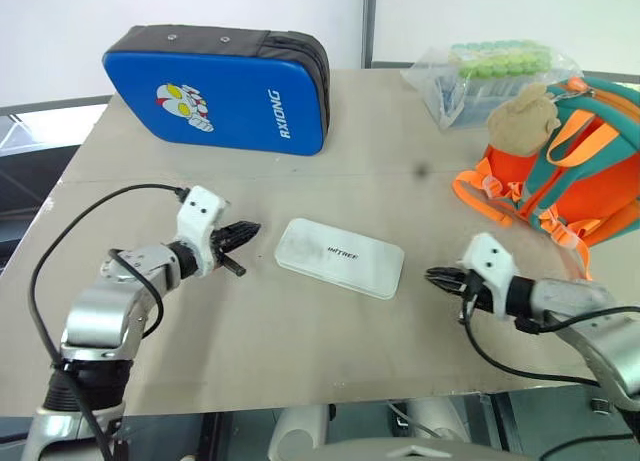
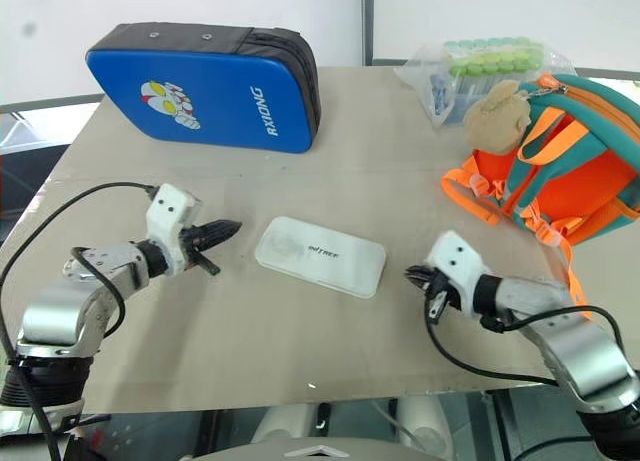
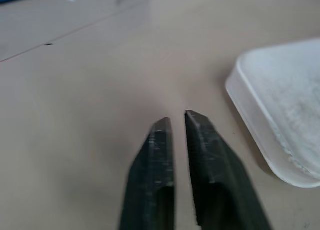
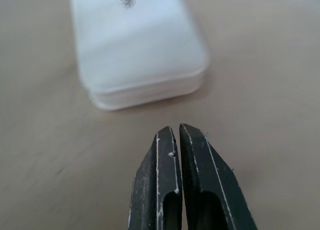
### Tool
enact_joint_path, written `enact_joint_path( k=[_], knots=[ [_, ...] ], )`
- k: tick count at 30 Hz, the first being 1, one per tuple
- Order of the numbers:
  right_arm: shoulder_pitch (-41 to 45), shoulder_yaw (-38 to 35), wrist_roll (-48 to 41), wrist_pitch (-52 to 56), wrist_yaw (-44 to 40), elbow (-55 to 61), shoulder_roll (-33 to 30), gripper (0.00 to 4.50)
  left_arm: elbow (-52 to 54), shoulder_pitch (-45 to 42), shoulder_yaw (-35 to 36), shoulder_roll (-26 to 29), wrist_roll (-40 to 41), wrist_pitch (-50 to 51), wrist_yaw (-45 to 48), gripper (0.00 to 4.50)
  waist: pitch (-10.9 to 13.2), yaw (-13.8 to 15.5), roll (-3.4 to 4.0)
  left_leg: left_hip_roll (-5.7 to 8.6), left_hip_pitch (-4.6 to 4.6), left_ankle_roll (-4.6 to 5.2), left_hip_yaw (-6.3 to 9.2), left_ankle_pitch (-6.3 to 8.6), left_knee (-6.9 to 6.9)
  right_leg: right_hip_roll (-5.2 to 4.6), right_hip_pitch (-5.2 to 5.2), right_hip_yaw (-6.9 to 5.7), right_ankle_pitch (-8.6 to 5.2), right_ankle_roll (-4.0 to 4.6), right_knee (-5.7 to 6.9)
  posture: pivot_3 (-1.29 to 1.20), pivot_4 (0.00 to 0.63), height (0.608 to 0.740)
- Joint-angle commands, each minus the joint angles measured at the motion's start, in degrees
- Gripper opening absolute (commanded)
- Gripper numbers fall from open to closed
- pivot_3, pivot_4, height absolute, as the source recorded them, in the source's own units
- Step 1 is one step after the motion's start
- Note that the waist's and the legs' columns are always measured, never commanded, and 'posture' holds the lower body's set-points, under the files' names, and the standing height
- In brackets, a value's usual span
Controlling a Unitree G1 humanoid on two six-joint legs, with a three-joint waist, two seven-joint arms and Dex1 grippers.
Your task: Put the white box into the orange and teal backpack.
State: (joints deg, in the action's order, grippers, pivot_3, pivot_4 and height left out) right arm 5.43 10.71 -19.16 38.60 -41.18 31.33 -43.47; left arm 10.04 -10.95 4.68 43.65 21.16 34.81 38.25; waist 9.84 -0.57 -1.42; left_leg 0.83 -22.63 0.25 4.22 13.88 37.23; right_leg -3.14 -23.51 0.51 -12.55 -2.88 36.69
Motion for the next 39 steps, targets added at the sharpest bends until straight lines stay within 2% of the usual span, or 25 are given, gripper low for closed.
enact_joint_path(
  k=[1,6,9,13,18,22,25,27,29,33,36,39],
  knots=[
    [4.7,3.9,2.6,-0.5,-1.7,-2.6,0.7,0.00,1.7,-0.3,-2.7,0.5,-3.0,-2.0,1.1,0.21,0.0,-0.1,0.00,0.00,0.00,0.00,0.00,0.00,0.00,0.00,-0.01,0.03,0.01,-0.01,0.00,0.00,0.150,0.740],
    [13.0,6.2,3.8,0.1,-1.4,-8.0,5.2,0.00,7.7,3.7,-3.9,0.3,-3.5,-0.6,0.8,0.21,0.0,-0.4,-0.01,-0.05,0.01,0.00,0.02,0.00,-0.03,0.02,-0.12,0.13,0.03,-0.03,0.03,0.00,0.150,0.740],
    [18.8,5.7,4.1,0.8,-0.2,-11.4,8.8,0.00,14.0,7.3,-4.5,-1.7,-3.9,2.3,-2.6,0.21,0.0,-0.3,0.00,-0.07,0.00,0.00,0.06,0.00,-0.04,0.01,-0.12,0.13,0.03,-0.02,0.04,0.00,0.150,0.740],
    [22.3,6.2,6.4,-0.9,-2.7,-15.0,7.6,0.00,20.0,10.0,-5.2,-5.3,-3.6,6.5,-6.8,0.21,0.0,0.2,-0.01,-0.04,-0.02,0.00,0.08,0.00,-0.03,-0.06,-0.11,0.14,0.04,-0.03,0.04,0.00,0.150,0.740],
    [23.9,6.9,9.8,-5.2,-5.8,-20.0,5.5,0.00,20.8,9.4,-4.0,-7.6,-4.0,8.2,-9.3,0.21,0.0,0.3,0.00,0.00,-0.03,0.00,0.05,0.00,-0.02,-0.09,-0.11,0.13,0.04,-0.03,0.04,0.00,0.150,0.740],
    [24.2,6.8,12.1,-7.6,-6.9,-23.0,4.7,0.00,20.8,9.0,-0.4,-8.8,1.2,11.8,-7.6,0.21,0.0,-0.1,0.00,0.00,-0.02,0.00,0.04,0.00,-0.02,-0.02,-0.10,0.09,0.05,-0.01,0.08,0.00,0.150,0.740],
    [23.3,5.9,14.8,-10.6,-6.9,-26.0,2.8,0.00,18.0,9.7,8.7,-7.0,9.2,16.9,-3.0,0.86,0.0,-0.2,-0.01,-0.01,-0.02,0.00,0.05,0.00,-0.01,-0.01,-0.11,0.09,0.05,-0.01,0.08,0.00,0.150,0.740],
    [22.6,5.1,15.5,-12.0,-6.7,-26.7,2.1,0.00,14.5,9.9,13.3,-4.4,14.5,21.1,1.1,1.76,0.0,-0.2,0.00,-0.01,-0.02,0.00,0.05,0.00,-0.01,-0.01,-0.11,0.08,0.05,-0.01,0.08,0.00,0.150,0.740],
    [22.3,4.5,15.5,-12.4,-6.8,-26.8,2.0,0.00,11.6,9.9,14.5,-1.5,16.6,23.5,4.1,2.40,0.0,-0.3,0.01,0.00,-0.01,0.00,0.04,0.00,-0.02,0.03,-0.11,0.07,0.04,0.00,0.08,0.00,0.150,0.740],
    [22.0,4.0,15.8,-13.3,-6.8,-25.8,2.1,0.00,6.2,3.7,18.7,-0.1,28.5,38.5,6.1,4.33,0.1,-0.2,0.04,-0.01,0.00,0.00,0.03,0.00,0.01,0.04,-0.10,0.06,0.04,-0.02,0.08,0.00,0.150,0.740],
    [22.2,4.2,15.7,-13.4,-6.7,-24.5,3.0,0.00,0.1,-3.9,21.8,-3.1,34.3,51.6,3.3,4.43,0.1,0.0,0.00,0.00,-0.04,0.00,0.05,0.00,0.10,0.01,-0.07,0.02,0.05,-0.03,0.09,0.00,0.150,0.740],
    [22.5,5.1,15.8,-12.4,-6.7,-22.3,4.2,0.00,-4.9,-9.1,22.1,-5.9,36.7,57.4,0.4,4.43,0.1,-0.3,-0.03,0.05,-0.02,-0.01,0.09,-0.01,0.15,0.05,-0.01,-0.05,0.05,-0.05,0.14,0.00,0.150,0.740]
  ],
)
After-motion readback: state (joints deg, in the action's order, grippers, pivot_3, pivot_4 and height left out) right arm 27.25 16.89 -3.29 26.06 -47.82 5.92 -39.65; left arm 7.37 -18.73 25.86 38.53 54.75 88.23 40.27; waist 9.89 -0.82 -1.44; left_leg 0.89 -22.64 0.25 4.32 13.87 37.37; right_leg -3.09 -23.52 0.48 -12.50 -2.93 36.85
